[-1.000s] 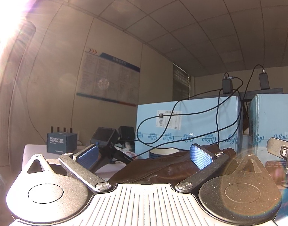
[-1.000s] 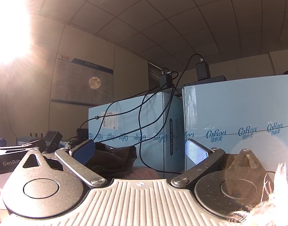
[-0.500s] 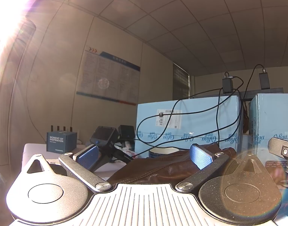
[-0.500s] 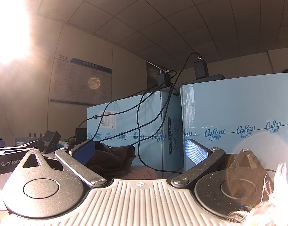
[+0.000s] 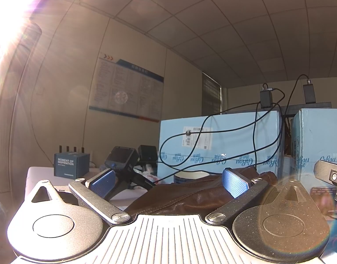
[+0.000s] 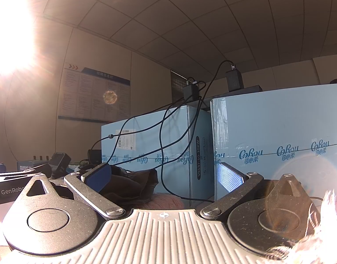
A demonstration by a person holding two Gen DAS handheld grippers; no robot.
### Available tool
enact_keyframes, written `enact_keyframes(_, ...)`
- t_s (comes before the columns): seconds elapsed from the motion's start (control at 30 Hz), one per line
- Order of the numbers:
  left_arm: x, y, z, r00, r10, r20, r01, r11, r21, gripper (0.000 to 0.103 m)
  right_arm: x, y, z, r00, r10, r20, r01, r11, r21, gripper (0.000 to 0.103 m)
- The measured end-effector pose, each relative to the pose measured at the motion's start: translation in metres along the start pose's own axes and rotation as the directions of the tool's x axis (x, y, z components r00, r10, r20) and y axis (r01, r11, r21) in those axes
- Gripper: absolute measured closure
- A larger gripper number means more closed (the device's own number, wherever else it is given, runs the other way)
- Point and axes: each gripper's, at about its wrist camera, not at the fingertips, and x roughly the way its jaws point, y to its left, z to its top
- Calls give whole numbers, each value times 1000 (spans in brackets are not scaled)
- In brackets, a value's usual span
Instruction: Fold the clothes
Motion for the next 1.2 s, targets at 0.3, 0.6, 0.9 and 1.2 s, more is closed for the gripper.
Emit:
enact_keyframes(0.3,2,-1,0,1000,-4,-10,4,1000,2,0,0,-1,0,1000,-1,-4,1,1000,5,0)
enact_keyframes(0.6,2,-1,0,1000,-6,-12,6,1000,4,0,1,-2,0,1000,-1,-7,1,1000,9,0)
enact_keyframes(0.9,3,-2,0,1000,-6,-12,6,1000,5,0,1,-2,0,1000,0,-7,0,1000,9,0)
enact_keyframes(1.2,3,-2,0,1000,-5,-12,5,1000,5,0,1,-2,0,1000,1,-8,-1,1000,9,0)
